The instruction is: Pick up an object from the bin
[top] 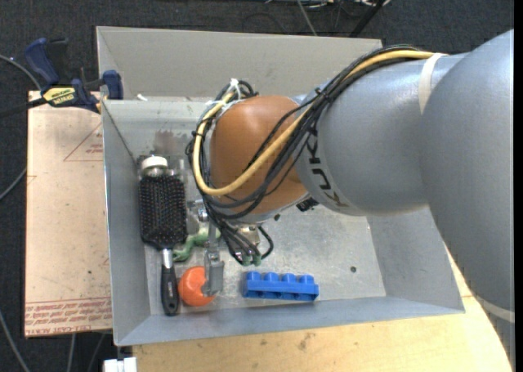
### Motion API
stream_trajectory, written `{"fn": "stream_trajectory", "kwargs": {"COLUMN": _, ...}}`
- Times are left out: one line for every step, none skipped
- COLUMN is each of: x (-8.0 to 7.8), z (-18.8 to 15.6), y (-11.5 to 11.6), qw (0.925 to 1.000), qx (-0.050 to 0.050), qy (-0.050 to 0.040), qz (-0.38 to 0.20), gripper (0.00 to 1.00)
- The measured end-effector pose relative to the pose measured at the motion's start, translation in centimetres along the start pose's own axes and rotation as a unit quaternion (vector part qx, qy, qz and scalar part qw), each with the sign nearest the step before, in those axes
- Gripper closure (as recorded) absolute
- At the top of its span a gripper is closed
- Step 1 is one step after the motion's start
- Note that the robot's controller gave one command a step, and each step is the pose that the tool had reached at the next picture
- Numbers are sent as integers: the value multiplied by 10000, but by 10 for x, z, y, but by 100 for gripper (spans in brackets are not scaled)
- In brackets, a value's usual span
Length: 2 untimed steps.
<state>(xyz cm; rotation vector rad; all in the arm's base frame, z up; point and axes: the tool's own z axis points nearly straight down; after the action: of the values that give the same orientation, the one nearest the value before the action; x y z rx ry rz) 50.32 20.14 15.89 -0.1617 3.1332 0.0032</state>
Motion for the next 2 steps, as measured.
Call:
{"fn": "stream_trajectory", "kwargs": {"x": 2, "z": 50, "y": -10, "qw": 9999, "qx": 10, "qy": 34, "qz": -167, "gripper": 0}}
{"fn": "stream_trajectory", "kwargs": {"x": 10, "z": 83, "y": 7, "qw": 9935, "qx": -9, "qy": 2, "qz": -1136, "gripper": 100}}
